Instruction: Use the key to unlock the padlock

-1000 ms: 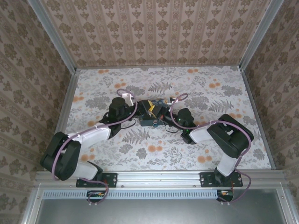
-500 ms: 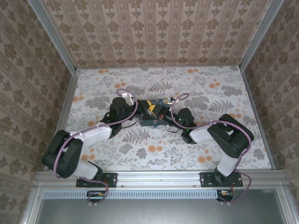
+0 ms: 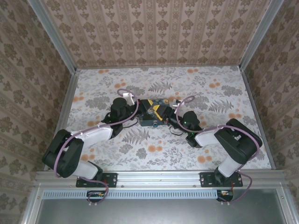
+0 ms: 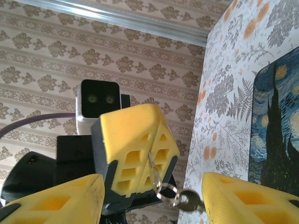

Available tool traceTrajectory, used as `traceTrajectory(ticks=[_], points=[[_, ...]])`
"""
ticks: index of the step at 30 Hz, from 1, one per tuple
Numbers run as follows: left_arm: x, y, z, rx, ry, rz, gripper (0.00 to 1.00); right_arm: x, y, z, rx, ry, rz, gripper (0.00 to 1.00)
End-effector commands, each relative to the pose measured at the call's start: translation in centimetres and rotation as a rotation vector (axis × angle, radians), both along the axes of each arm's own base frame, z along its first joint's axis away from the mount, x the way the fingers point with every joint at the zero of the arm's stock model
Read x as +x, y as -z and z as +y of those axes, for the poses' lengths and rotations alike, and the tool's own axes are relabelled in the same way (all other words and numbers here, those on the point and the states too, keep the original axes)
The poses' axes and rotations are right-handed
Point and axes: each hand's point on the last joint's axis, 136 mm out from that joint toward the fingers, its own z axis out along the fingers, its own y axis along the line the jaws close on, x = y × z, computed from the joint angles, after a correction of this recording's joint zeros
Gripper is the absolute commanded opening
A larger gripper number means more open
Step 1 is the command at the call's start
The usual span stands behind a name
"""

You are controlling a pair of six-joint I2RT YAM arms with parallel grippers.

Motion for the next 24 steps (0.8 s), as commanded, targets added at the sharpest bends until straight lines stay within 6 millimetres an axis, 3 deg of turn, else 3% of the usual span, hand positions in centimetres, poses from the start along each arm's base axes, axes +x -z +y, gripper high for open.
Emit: traceTrajectory(ticks=[1,9,17,24], points=[[-0.1,-2.8,0.0,-0.046,-0.004,-0.071,0.0,0.2,-1.8,-1.7,0.014,0.068,-0.073,0.59],[-0.2,-5.2,0.1,-0.066,-0.007,-0.169,0.0,0.7,-3.4,-2.4,0.022,0.114,-0.126,0.48],[0.0,-5.6,0.0,-0.113,-0.045,-0.176,0.0,1.0,-5.4,-0.7,0.053,0.096,-0.163,0.43],[0.3,-5.4,0.1,-0.147,-0.094,-0.162,0.0,1.1,-5.7,0.9,0.062,0.081,-0.165,0.45]])
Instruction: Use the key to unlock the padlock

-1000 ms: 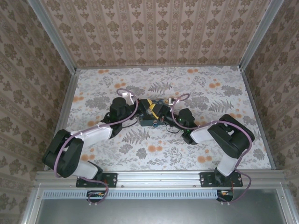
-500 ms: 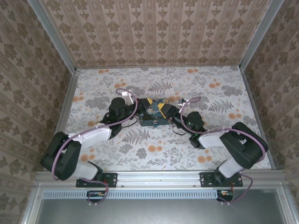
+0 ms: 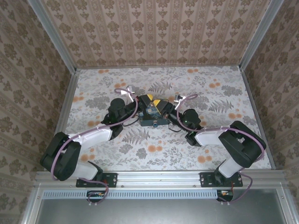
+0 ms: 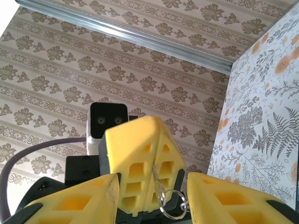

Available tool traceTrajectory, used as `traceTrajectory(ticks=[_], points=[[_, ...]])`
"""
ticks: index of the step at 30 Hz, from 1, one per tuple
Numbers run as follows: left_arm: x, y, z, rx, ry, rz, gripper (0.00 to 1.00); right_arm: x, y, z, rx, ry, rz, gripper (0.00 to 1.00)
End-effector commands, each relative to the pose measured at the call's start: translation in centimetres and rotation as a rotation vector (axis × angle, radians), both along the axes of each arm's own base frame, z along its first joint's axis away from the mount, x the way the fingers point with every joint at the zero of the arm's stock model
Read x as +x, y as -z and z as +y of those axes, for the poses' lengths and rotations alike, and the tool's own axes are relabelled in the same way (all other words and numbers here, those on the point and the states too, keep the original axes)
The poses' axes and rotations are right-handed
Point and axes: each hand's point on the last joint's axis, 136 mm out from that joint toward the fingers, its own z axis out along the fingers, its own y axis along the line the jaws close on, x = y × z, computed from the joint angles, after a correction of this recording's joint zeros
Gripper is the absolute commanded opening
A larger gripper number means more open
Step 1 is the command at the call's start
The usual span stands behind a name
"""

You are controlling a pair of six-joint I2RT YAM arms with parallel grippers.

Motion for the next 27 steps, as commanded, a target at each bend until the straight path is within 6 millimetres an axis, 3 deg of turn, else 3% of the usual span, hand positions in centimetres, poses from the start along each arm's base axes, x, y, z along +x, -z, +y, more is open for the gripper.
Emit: traceTrajectory(ticks=[1,27], points=[[0.23,-0.63,0.26,-0.05,-0.039,-0.017,0.0,0.39,-1.33,0.47,0.02,0.016,-0.048,0.44],[0.3,-0.02,0.08,-0.047,-0.068,0.004,0.0,0.93,-0.73,1.27,0.022,0.014,-0.029,0.21]])
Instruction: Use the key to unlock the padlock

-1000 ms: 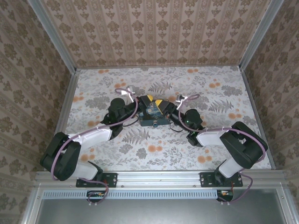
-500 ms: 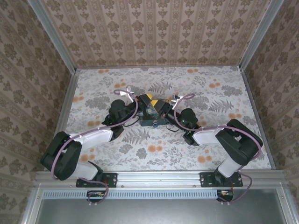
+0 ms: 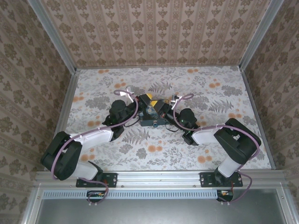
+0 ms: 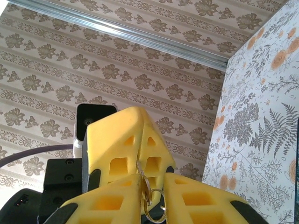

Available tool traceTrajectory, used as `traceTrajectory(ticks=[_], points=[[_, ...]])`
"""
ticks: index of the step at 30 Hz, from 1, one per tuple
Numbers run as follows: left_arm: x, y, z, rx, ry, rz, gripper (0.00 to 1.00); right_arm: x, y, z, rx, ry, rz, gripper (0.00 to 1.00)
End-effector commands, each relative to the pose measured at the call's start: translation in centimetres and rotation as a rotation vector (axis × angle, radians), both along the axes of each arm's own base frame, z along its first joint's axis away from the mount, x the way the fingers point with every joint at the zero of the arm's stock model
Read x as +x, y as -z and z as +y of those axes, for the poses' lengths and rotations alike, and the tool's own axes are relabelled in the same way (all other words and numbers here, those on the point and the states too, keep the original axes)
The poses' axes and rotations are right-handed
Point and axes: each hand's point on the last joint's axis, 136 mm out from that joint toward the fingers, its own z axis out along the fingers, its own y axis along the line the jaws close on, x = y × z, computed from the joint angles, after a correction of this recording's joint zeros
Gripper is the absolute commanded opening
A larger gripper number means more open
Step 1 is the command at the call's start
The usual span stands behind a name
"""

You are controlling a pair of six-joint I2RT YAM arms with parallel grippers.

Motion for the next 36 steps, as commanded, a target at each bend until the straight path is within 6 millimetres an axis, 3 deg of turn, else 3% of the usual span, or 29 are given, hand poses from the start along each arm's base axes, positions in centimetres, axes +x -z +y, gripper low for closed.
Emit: traceTrajectory(ticks=[1,6,14,35,36], points=[[-0.2,-0.1,-0.2,-0.017,0.002,-0.01,0.0,0.3,-1.6,0.1,0.032,0.017,-0.047,0.21],[-0.2,0.0,-0.2,-0.016,0.0,-0.008,0.0,0.5,-1.7,0.1,0.035,0.02,-0.045,0.17],[-0.3,0.1,-0.2,-0.015,-0.001,-0.006,0.0,0.6,-1.5,-0.1,0.038,0.027,-0.036,0.0],[-0.9,0.9,-0.2,0.006,-0.007,0.015,0.0,0.9,-1.2,-0.6,0.041,0.04,-0.021,0.0],[-0.8,0.9,-0.2,0.01,-0.011,0.015,0.07,0.9,-1.0,-0.7,0.039,0.039,-0.017,0.0]])
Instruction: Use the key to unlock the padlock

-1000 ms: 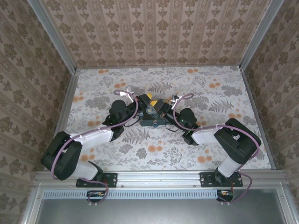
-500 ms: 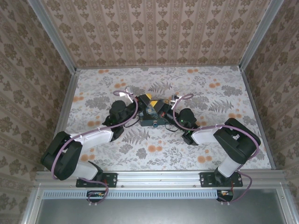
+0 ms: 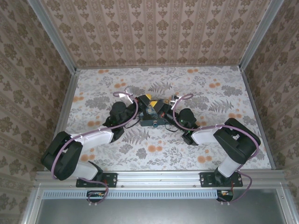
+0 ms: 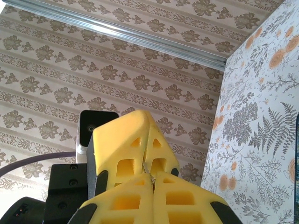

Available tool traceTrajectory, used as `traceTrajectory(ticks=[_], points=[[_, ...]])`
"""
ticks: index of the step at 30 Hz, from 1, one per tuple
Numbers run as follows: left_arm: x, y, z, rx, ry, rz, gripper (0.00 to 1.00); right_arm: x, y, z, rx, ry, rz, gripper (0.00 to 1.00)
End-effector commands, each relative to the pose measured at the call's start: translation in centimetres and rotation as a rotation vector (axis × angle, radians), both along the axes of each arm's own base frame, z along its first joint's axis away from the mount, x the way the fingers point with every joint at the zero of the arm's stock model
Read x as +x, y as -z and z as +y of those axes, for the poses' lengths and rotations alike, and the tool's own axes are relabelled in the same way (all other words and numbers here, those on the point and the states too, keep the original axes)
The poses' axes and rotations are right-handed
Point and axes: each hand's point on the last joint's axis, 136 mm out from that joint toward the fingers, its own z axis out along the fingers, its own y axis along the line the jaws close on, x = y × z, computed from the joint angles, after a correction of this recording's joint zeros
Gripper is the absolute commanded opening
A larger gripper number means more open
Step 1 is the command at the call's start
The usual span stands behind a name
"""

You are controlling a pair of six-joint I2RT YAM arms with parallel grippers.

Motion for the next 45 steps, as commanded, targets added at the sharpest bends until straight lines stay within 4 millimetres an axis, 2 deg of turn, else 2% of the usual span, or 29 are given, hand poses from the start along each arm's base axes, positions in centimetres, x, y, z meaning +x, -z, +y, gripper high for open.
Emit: traceTrajectory(ticks=[1,4,7,9,12,16,19,20,22,26,31,36,39,45], points=[[-0.9,0.2,-0.5,0.014,0.031,0.01,0.16,0.6,-0.9,-0.7,0.033,0.03,-0.02,0.0],[-1.1,0.4,0.1,0.032,0.022,0.014,0.46,0.9,0.7,-1.7,0.029,0.043,0.032,0.0],[-1.7,1.2,1.2,0.088,0.007,0.034,0.7,1.3,2.6,-3.3,0.014,0.064,0.082,0.0],[-2.3,1.5,2.1,0.139,-0.005,0.031,0.79,1.4,3.5,-4.1,-0.009,0.07,0.098,0.0],[-3.4,2.6,3.6,0.264,-0.018,0.043,0.87,1.5,4.7,-5.6,-0.038,0.086,0.115,0.0],[-5.4,3.1,5.0,0.461,0.016,0.016,0.93,1.8,6.1,-6.4,-0.11,0.083,0.142,0.0],[-6.6,4.3,6.1,0.588,0.032,0.021,0.94,1.9,6.9,-6.1,-0.19,0.06,0.162,0.0],[-6.9,4.7,6.2,0.616,0.034,0.019,1.0,1.9,6.9,-5.9,-0.216,0.053,0.157,0.0],[-7.3,5.6,6.6,0.664,0.022,0.017,1.0,2.0,7.0,-5.8,-0.257,0.042,0.154,0.0],[-8.4,6.8,6.1,0.722,0.043,-0.029,1.0,2.0,7.1,-5.7,-0.323,0.03,0.148,0.0],[-9.1,8.7,5.4,0.78,0.056,-0.035,1.0,1.9,6.9,-5.2,-0.314,-0.011,0.153,0.0],[-9.9,11.2,4.3,0.843,0.165,0.019,1.0,1.9,7.6,-5.0,-0.319,-0.027,0.173,0.0],[-10.7,12.3,2.8,0.815,0.253,0.002,1.0,2.0,8.1,-5.1,-0.322,-0.027,0.181,0.0],[-10.7,14.0,1.9,0.831,0.29,-0.033,1.0,2.2,8.7,-5.5,-0.324,-0.005,0.194,0.0]])
